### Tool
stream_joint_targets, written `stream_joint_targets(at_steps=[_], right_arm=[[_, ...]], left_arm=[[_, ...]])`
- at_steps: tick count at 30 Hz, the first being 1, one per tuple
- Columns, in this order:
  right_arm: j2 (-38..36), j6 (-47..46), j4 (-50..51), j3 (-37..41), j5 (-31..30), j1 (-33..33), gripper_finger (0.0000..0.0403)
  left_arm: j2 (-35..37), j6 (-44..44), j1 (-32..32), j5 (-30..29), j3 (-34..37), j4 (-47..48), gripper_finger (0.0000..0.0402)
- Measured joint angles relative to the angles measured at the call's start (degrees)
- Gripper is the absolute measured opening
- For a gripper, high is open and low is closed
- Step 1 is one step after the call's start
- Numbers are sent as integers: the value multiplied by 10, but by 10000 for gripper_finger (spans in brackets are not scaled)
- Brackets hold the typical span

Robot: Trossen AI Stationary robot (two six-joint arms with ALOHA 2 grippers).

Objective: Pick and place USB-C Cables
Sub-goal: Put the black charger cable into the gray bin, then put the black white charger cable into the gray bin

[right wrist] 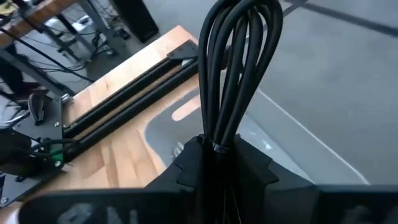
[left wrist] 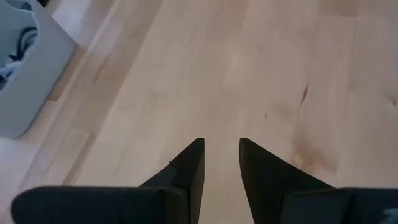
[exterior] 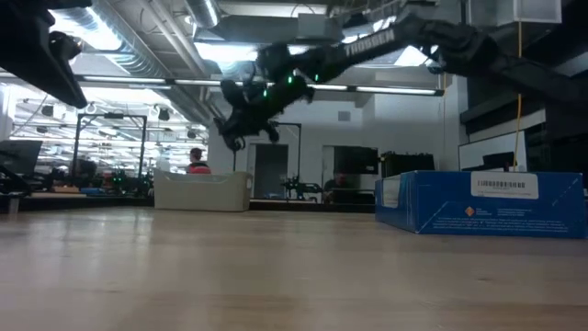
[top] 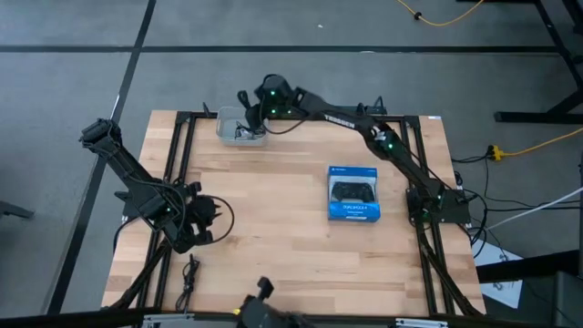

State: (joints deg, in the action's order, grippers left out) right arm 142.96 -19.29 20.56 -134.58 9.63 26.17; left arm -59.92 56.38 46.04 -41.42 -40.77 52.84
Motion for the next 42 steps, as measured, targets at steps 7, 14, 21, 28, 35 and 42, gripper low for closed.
stream_joint_targets(at_steps=[7, 14, 21, 28, 35, 42], right_arm=[[43, 5, -64, 0, 37, 13, 58], [48, 60, -59, 0, 51, 14, 131], [48, 61, -79, 0, 56, 13, 166], [44, -33, -103, -3, 121, 14, 169], [-15, -196, -145, -6, 479, 34, 169], [-77, -264, -31, -4, 616, 45, 159]], left_arm=[[0, 0, 0, -4, 0, 0, 92], [0, 0, 0, 0, 0, 2, 92], [0, 0, 0, 1, 0, 2, 92], [0, 0, 0, 2, 0, 2, 92], [0, 0, 0, 5, 0, 2, 92], [0, 1, 0, 4, 0, 2, 92]])
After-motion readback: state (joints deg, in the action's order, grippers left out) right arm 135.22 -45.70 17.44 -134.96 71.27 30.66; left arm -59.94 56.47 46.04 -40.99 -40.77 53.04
